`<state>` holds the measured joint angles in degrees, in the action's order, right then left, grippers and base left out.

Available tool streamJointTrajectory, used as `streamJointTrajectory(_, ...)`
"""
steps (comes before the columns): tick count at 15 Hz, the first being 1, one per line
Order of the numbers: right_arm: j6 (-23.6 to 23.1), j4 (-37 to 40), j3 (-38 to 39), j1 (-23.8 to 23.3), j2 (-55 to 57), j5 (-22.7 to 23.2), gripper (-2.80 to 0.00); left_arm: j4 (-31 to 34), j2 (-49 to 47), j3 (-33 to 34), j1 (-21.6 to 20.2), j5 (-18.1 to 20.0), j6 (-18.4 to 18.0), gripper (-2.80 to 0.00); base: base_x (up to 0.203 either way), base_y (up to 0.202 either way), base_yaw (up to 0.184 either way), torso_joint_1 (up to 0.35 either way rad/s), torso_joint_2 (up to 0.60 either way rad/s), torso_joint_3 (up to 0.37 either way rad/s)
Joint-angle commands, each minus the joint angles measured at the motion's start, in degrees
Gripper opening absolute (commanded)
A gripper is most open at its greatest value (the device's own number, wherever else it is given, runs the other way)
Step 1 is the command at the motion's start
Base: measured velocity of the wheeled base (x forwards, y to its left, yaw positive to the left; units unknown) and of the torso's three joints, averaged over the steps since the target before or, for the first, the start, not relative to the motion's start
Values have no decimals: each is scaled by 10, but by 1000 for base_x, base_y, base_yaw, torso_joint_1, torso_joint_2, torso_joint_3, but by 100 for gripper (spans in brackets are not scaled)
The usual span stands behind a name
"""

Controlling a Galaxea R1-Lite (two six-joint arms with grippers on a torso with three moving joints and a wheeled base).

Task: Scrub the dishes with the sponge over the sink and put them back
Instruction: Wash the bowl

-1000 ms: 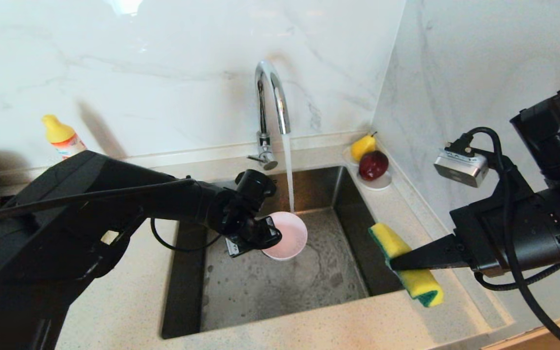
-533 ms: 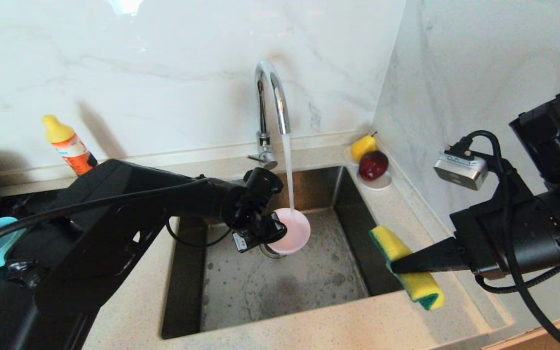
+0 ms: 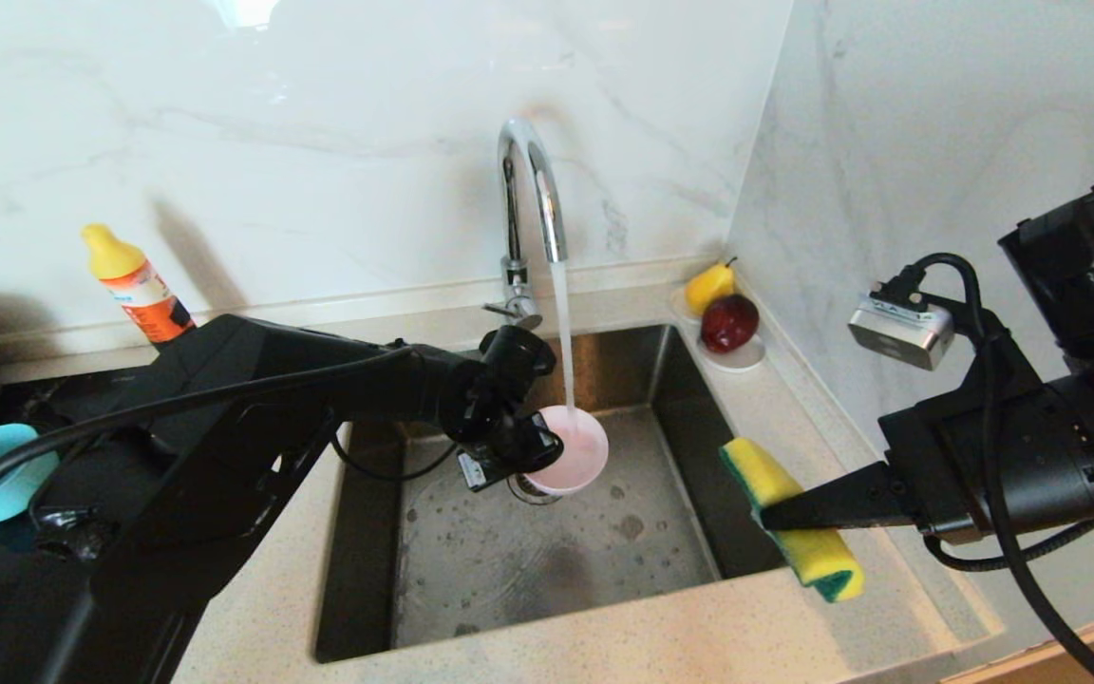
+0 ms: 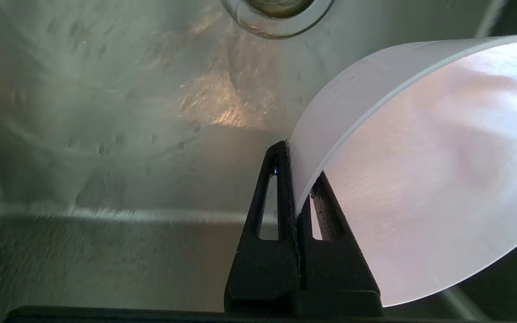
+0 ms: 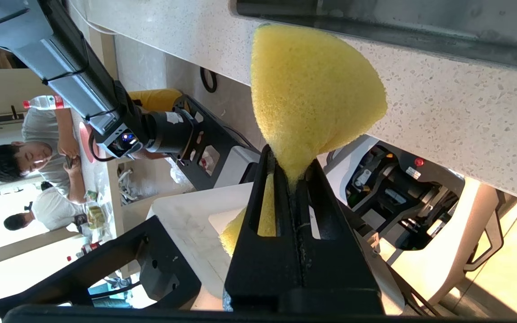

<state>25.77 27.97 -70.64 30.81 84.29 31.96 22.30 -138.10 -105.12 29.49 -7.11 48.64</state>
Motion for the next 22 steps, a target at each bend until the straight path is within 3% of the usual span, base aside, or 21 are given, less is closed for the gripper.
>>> streamJointTrajectory(1, 2, 2, 0, 0, 3, 2, -280, 12, 1, -1, 0, 3, 7, -280, 0, 0, 0, 0, 0, 0)
streamJointTrajectory(8, 2, 3, 0, 0, 1, 2, -280, 20, 8, -1, 0, 9, 12, -280, 0, 0, 0, 0, 0, 0)
streamJointTrajectory(12, 2, 2, 0, 0, 4, 1, -280, 53, 61, 15, -2, 0, 9, -280, 0, 0, 0, 0, 0, 0)
streamJointTrajectory(14, 2, 0, 0, 0, 2, 1, -280, 52, 109, 35, -7, -33, 3, -280, 0, 0, 0, 0, 0, 0)
streamJointTrajectory(16, 2, 0, 1, 0, -2, 1, -280, 51, 163, 47, -17, -88, -20, -280, 0, 0, 0, 0, 0, 0)
streamJointTrajectory(20, 3, 0, 9, 0, -2, 0, -280, 36, 266, 81, -38, -174, -92, -280, 0, 0, 0, 0, 0, 0)
streamJointTrajectory(22, 4, 0, 11, 0, -8, -1, -280, -24, 298, 113, -57, -215, -140, -280, 0, 0, 0, 0, 0, 0)
